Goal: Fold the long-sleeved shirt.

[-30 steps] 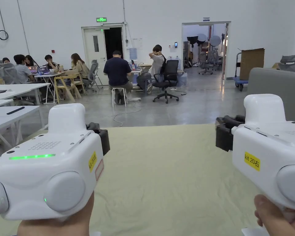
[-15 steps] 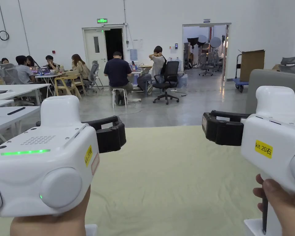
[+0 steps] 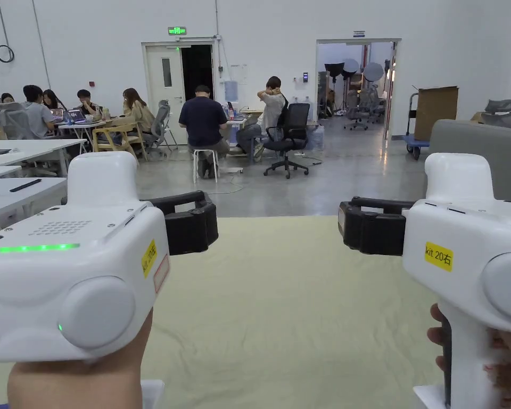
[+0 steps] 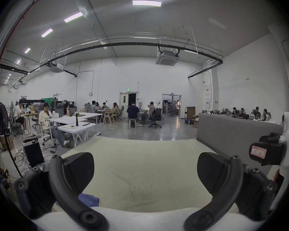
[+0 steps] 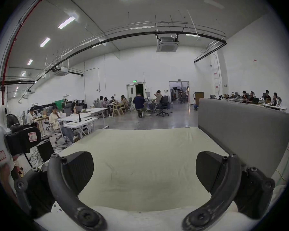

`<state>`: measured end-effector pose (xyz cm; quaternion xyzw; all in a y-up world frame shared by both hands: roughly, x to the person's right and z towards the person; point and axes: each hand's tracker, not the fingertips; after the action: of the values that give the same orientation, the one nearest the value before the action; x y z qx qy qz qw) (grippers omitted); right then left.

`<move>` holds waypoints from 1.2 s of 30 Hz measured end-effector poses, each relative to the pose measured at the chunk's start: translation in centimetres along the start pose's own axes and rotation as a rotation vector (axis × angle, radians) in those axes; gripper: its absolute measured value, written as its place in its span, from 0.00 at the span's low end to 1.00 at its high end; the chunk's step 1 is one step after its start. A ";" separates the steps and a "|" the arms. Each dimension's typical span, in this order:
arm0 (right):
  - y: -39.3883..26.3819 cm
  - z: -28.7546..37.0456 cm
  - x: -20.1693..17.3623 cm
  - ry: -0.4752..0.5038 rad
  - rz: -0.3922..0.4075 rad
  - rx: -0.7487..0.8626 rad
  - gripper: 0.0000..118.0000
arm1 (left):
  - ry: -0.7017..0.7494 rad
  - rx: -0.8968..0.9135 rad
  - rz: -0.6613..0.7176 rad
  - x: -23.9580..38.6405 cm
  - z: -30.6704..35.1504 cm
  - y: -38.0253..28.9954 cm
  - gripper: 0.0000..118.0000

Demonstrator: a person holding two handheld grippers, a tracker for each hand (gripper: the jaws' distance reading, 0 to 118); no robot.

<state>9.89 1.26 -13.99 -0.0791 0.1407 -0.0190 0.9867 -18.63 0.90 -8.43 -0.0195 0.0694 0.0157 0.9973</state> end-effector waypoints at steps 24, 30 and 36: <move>-0.1 -0.1 -0.8 0.004 -0.009 -0.011 1.00 | -0.015 -0.015 0.019 -1.0 0.1 -0.5 1.00; -0.3 0.0 -1.3 0.018 0.006 -0.017 1.00 | -0.019 -0.021 0.028 -1.2 0.2 -0.7 1.00; -0.4 0.0 -1.5 0.007 0.010 -0.009 1.00 | -0.020 -0.021 0.023 -1.1 0.3 -0.8 1.00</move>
<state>8.41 0.97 -13.46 -0.0827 0.1447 -0.0136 0.9859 -19.70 0.13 -7.94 -0.0291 0.0595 0.0281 0.9974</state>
